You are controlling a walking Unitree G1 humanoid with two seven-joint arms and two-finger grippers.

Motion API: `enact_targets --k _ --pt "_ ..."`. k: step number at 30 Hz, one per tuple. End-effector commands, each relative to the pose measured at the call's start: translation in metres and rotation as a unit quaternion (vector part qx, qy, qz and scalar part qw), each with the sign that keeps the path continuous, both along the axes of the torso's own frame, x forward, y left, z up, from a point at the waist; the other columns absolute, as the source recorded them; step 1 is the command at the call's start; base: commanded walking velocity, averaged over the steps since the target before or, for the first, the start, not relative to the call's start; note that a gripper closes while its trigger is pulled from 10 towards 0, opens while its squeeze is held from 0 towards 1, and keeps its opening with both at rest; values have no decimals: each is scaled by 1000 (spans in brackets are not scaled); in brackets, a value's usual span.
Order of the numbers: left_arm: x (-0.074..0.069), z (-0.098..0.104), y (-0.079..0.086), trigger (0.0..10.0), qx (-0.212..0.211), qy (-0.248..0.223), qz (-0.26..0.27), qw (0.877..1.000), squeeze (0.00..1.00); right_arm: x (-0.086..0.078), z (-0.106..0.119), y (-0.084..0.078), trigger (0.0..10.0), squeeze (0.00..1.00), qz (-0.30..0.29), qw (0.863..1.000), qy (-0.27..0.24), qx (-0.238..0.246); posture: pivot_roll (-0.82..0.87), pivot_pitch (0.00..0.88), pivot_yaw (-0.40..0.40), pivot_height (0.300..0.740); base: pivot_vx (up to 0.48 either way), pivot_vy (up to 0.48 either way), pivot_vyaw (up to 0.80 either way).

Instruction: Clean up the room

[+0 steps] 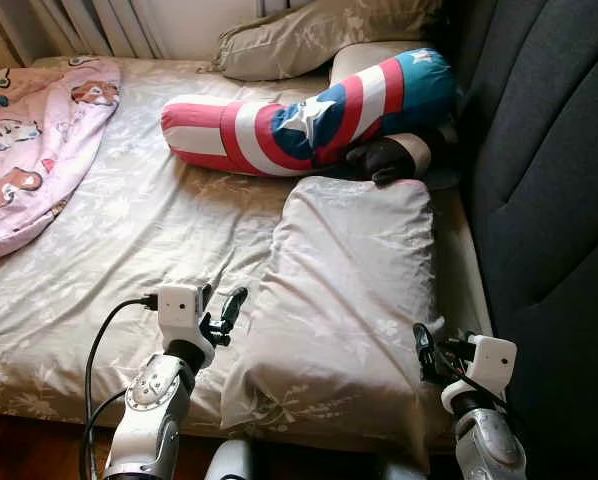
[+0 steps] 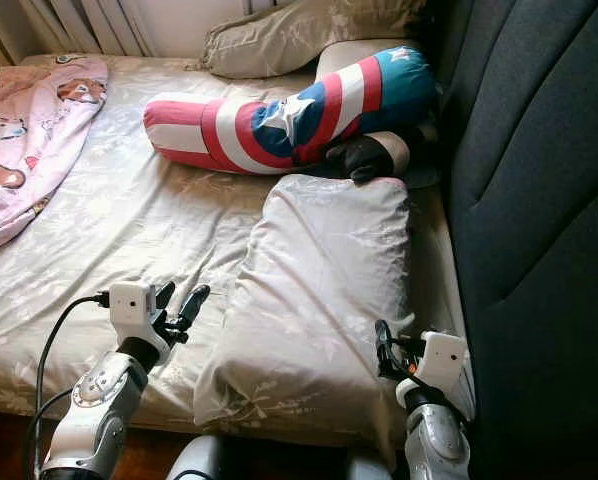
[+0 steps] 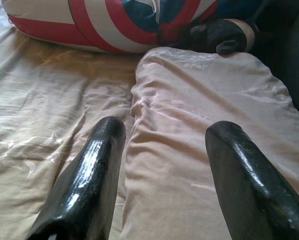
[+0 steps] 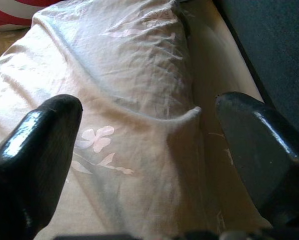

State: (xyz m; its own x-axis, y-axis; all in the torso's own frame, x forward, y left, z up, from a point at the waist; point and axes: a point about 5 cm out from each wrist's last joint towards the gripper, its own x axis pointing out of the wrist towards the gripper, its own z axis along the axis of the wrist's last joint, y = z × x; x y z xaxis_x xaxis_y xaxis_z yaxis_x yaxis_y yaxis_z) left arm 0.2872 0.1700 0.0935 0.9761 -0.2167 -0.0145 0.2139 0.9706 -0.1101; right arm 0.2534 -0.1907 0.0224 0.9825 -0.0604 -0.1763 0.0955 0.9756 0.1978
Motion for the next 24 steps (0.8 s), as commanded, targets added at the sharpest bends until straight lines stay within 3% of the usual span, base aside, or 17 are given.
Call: enact_targets --k 1,16,24 --pt "-2 -2 1 10000 -1 7 -3 1000 0 -3 -3 0 10000 0 -3 1000 4 6 -10 165 33 663 0 0 0" --pt "-3 -2 0 10000 -6 5 -11 1000 0 -1 -4 3 10000 0 6 1000 4 12 -10 149 34 663 19 0 0" --pt "-4 -2 -1 10000 -6 6 -15 1000 0 2 -2 2 10000 0 2 1000 2 16 -7 145 35 663 259 0 0"
